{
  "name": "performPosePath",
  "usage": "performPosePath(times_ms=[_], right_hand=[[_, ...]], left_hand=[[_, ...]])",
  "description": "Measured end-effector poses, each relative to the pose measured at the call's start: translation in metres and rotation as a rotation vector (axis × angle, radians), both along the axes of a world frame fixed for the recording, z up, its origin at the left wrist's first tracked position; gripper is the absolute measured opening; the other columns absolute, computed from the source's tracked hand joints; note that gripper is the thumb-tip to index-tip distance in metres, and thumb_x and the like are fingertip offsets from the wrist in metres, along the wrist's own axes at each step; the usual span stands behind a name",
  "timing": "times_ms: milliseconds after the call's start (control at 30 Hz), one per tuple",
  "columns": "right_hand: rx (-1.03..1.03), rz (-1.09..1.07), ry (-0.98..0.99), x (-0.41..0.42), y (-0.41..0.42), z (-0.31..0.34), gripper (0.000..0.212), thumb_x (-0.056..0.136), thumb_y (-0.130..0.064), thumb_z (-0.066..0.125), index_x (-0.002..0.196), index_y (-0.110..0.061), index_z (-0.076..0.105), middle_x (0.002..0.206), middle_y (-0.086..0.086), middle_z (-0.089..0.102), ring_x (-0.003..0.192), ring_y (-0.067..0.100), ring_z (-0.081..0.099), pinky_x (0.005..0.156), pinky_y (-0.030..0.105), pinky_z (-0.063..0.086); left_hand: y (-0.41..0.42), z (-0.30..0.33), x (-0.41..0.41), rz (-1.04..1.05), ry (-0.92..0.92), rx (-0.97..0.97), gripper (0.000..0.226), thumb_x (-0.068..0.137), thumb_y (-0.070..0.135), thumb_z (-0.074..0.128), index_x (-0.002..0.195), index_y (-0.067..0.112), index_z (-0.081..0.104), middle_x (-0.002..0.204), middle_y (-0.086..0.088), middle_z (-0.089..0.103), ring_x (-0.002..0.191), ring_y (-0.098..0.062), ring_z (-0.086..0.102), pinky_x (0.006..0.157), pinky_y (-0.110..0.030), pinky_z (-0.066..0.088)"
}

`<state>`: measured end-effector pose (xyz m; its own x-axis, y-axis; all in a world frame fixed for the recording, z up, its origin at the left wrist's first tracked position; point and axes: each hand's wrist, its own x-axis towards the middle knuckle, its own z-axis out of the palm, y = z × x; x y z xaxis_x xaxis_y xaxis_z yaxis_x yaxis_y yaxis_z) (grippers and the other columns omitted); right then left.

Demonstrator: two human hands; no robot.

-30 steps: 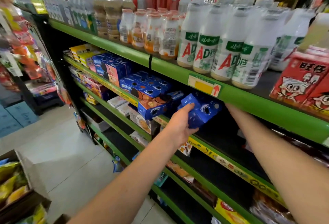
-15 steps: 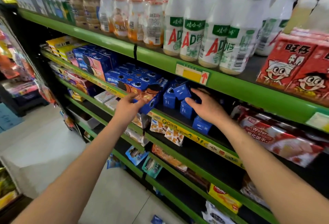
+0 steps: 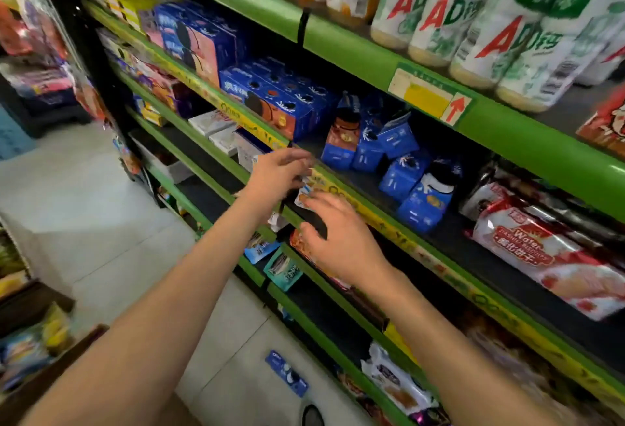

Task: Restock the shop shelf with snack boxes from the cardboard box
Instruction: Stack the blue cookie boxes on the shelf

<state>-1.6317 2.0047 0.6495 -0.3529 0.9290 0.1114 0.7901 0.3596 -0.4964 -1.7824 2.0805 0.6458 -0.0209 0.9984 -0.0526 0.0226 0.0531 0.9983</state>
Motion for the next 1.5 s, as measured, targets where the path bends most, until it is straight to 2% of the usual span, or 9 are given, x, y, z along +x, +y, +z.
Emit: performPosePath(times_ms=[267,467,667,833,1033,1133,1233,1333,1500], right_hand=[[-0.493,-0.015,-0.053,-0.035,-0.002,-0.166,0.032,0.092,-0.016,0.062,0.123,-0.007,0.064,0.124,0.01,0.063,0.116,0.025,0.057,0.085,0.016,0.033],[-0.799,-0.057,-0.142,-0.045,-0.015,-0.377,0.028,0.091,-0.011,0.063,0.118,-0.004,0.065,0.119,0.014,0.067,0.11,0.026,0.062,0.087,0.024,0.041],[-1.012,-0.115,-0.291,-0.02,-0.051,-0.626,0.029,0.089,-0.012,0.063,0.117,-0.004,0.062,0.116,0.022,0.066,0.108,0.037,0.062,0.092,0.041,0.049],[-1.072,-0.219,-0.368,0.011,-0.073,-0.812,0.046,0.084,-0.017,0.068,0.126,-0.006,0.052,0.125,0.018,0.061,0.112,0.034,0.059,0.089,0.031,0.044],[-0.984,-0.295,-0.519,0.036,-0.091,-0.961,0.087,0.078,-0.031,0.081,0.145,-0.011,0.028,0.146,0.018,0.04,0.131,0.038,0.044,0.108,0.048,0.039],[-1.001,-0.335,-0.505,0.045,-0.092,-0.973,0.076,0.078,-0.02,0.078,0.139,-0.008,0.035,0.142,0.017,0.047,0.126,0.037,0.051,0.105,0.045,0.044],[-1.199,-0.477,-0.272,0.039,-0.089,-0.928,0.054,0.08,-0.011,0.073,0.129,-0.004,0.052,0.123,0.017,0.062,0.107,0.036,0.063,0.088,0.05,0.055],[-1.451,-0.484,-0.063,0.018,-0.086,-0.837,0.03,0.087,-0.008,0.064,0.116,-0.008,0.058,0.095,0.012,0.068,0.077,0.025,0.067,0.062,0.04,0.06],[-1.617,-0.342,0.127,-0.023,-0.076,-0.659,0.014,0.089,-0.013,0.057,0.101,-0.019,0.062,0.085,0.003,0.066,0.066,0.014,0.065,0.057,0.03,0.055]], left_hand=[[-0.084,-0.174,-0.052,0.22,-0.164,-0.486,0.019,0.094,0.003,0.058,0.111,0.003,0.067,0.1,-0.014,0.067,0.084,-0.02,0.062,0.065,-0.026,0.047],[-0.146,-0.362,-0.064,0.367,-0.261,-0.767,0.018,0.093,0.001,0.056,0.093,0.017,0.064,0.087,-0.003,0.067,0.077,-0.015,0.06,0.062,-0.024,0.046],[-0.203,-0.566,-0.051,0.461,-0.327,-0.987,0.02,0.093,-0.001,0.053,0.105,0.012,0.062,0.093,-0.007,0.062,0.075,-0.016,0.056,0.065,-0.026,0.043],[-0.237,-0.715,-0.029,0.454,-0.351,-1.085,0.019,0.094,0.001,0.053,0.108,0.011,0.063,0.094,-0.007,0.063,0.082,-0.019,0.059,0.067,-0.027,0.046],[-0.264,-0.837,-0.01,0.463,-0.357,-1.146,0.017,0.092,0.0,0.055,0.101,0.012,0.064,0.089,-0.007,0.064,0.081,-0.021,0.06,0.065,-0.026,0.046],[-0.277,-0.849,-0.01,0.46,-0.368,-1.169,0.016,0.091,0.0,0.056,0.1,0.012,0.063,0.088,-0.007,0.064,0.08,-0.022,0.06,0.068,-0.027,0.046],[-0.278,-0.82,-0.02,0.478,-0.37,-1.179,0.015,0.093,0.001,0.054,0.103,0.01,0.062,0.086,-0.006,0.063,0.079,-0.021,0.059,0.067,-0.027,0.047],[-0.268,-0.758,-0.041,0.49,-0.353,-1.157,0.016,0.093,0.002,0.054,0.104,0.011,0.062,0.094,-0.01,0.063,0.082,-0.022,0.059,0.065,-0.026,0.046],[-0.24,-0.62,-0.093,0.526,-0.27,-1.057,0.025,0.093,0.004,0.058,0.117,0.011,0.058,0.107,-0.01,0.056,0.087,-0.019,0.054,0.073,-0.031,0.046]])
